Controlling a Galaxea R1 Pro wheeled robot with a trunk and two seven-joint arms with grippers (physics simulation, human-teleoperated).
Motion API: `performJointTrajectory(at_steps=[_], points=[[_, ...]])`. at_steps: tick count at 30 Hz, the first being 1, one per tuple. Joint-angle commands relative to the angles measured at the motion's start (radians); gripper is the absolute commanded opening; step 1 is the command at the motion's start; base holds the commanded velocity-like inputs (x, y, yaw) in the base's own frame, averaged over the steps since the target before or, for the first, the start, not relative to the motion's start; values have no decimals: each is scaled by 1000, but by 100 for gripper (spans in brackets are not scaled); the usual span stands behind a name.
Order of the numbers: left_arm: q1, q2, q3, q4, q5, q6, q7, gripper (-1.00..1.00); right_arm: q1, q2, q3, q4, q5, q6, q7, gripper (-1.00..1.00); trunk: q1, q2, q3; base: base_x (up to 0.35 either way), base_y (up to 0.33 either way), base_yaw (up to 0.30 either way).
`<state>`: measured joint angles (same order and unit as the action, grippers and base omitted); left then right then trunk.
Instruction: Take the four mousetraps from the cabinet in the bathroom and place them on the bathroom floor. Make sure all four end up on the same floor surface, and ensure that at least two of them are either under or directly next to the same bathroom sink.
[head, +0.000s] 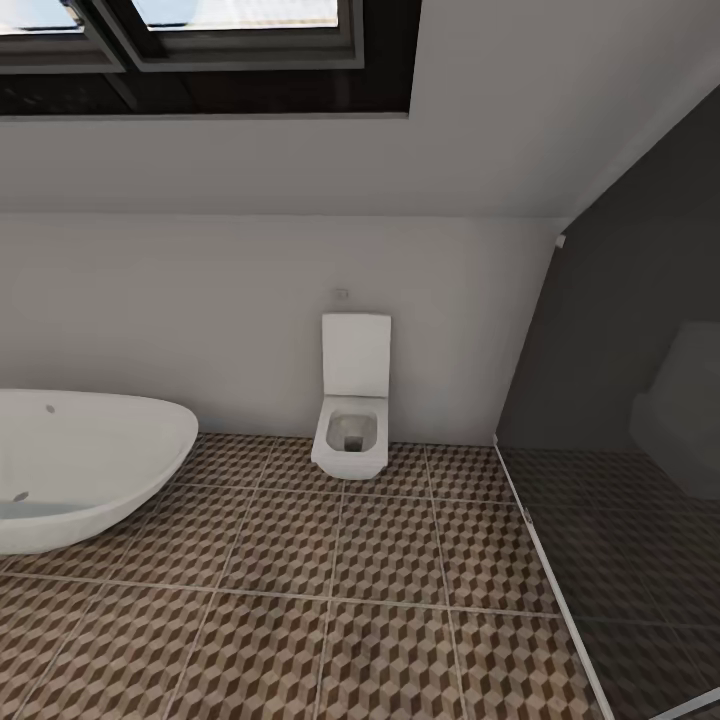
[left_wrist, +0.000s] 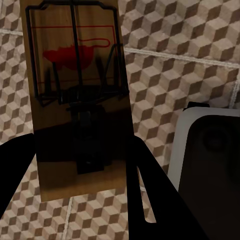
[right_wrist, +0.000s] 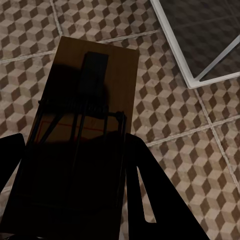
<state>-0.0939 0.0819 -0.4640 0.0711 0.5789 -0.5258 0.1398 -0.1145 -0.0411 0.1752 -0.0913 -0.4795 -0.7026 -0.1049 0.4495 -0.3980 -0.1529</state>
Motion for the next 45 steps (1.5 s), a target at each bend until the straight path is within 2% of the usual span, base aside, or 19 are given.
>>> performJointTrajectory(at_steps=[1, 45], points=[[-1, -1, -7, 3, -2, -3, 6, -100, -1, 0, 9, 0, -2, -1, -9, -100, 1, -2, -2, 0, 0, 0], [-1, -1, -7, 3, -2, -3, 6, -100, -1, 0, 9, 0, -2, -1, -9, -100, 1, -2, -2, 0, 0, 0]])
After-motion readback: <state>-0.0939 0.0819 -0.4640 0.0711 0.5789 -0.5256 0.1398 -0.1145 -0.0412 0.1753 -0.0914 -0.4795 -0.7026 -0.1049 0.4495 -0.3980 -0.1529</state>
